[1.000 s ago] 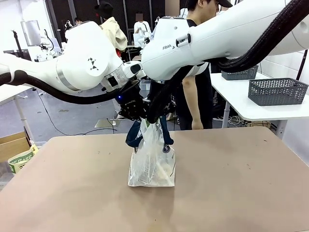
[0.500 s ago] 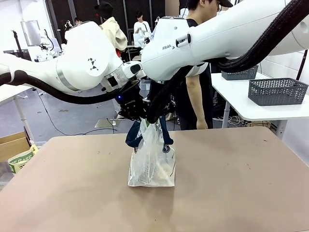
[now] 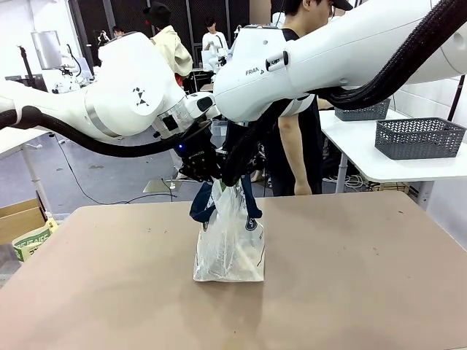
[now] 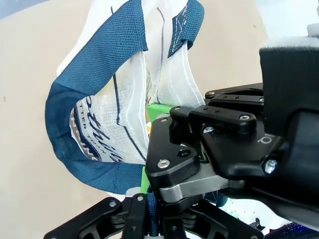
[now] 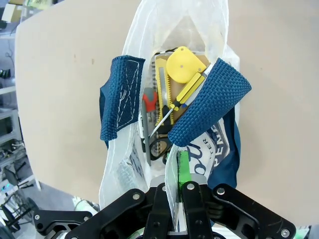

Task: Transfer purchased items from the store into the shopping bag.
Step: Move the Reusable shopping bag to the right side of the table.

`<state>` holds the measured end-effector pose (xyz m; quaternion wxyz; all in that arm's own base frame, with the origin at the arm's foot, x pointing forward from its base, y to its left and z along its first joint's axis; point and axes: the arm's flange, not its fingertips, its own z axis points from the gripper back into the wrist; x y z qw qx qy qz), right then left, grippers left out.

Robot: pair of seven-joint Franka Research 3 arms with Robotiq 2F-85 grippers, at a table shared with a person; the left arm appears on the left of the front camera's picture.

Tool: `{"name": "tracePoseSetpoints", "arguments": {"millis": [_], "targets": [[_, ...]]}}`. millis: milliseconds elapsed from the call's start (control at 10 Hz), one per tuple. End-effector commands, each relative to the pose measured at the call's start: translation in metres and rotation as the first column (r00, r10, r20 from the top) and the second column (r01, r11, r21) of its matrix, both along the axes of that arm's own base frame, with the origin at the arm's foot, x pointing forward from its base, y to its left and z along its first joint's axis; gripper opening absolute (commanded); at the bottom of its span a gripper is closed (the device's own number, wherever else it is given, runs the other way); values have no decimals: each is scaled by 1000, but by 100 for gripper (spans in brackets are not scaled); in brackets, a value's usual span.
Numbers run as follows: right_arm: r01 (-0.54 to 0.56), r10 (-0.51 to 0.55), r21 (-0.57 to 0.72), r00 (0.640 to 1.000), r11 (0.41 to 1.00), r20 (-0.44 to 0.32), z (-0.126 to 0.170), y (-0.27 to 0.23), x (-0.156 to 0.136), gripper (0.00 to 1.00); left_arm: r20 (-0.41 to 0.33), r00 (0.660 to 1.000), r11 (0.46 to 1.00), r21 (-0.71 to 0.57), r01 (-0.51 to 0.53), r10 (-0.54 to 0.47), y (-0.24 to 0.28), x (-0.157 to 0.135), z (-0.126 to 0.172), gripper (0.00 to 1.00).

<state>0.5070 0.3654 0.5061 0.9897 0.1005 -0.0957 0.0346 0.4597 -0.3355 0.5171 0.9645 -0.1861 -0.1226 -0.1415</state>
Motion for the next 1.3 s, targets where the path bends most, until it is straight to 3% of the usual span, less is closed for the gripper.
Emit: {"name": "tracePoseSetpoints", "arguments": {"millis": [0,300,400,1200], "targets": [[-9,9,25,1000,1000,7,-7,-4,0,0,-1,1000,1000,-12,8,-8,1,-3,1,37],[-8,8,24,1000,1000,5,-7,-4,1,0,17,1000,998,-58,26,-25,6,-19,13,96],[-8,8,22,1000,1000,4,-7,-3,1,0,20,1000,998,-62,8,-7,8,-23,17,100],[-10,10,22,1000,1000,3,-10,-5,3,0,9,999,990,-134,35,-34,7,-22,21,100]]}}
